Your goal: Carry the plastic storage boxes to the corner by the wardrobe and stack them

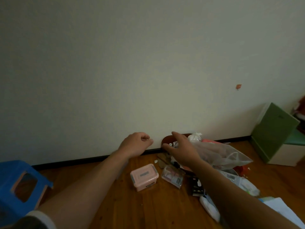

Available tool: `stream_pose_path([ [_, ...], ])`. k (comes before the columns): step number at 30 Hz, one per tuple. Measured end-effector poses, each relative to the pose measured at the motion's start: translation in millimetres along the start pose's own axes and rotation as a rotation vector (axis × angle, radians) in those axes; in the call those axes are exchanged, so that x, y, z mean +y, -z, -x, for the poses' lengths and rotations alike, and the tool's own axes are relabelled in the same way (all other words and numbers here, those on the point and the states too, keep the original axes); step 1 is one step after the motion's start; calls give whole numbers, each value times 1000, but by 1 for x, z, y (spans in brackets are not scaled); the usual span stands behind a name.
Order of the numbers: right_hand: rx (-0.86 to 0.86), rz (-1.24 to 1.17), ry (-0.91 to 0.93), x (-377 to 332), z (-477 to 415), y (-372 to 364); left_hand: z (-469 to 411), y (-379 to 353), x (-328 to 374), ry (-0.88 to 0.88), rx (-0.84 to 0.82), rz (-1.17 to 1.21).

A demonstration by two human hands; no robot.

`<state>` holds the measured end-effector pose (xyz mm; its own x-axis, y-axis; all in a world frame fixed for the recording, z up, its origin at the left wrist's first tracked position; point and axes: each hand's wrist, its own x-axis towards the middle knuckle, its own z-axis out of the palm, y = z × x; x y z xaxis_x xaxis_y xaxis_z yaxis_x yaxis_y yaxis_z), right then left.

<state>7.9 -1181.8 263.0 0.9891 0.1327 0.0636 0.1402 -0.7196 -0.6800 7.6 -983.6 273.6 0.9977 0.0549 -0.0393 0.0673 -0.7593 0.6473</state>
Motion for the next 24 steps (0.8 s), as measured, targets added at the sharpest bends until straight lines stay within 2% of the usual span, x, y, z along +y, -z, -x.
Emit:
stream_pose_path([
  [8,-11,4,-34,29,-68,6,-79,-20,11,-21,-44,-18],
  [24,-74,-37,-112,172,-240,75,-264,-124,94,51,-130,-31],
])
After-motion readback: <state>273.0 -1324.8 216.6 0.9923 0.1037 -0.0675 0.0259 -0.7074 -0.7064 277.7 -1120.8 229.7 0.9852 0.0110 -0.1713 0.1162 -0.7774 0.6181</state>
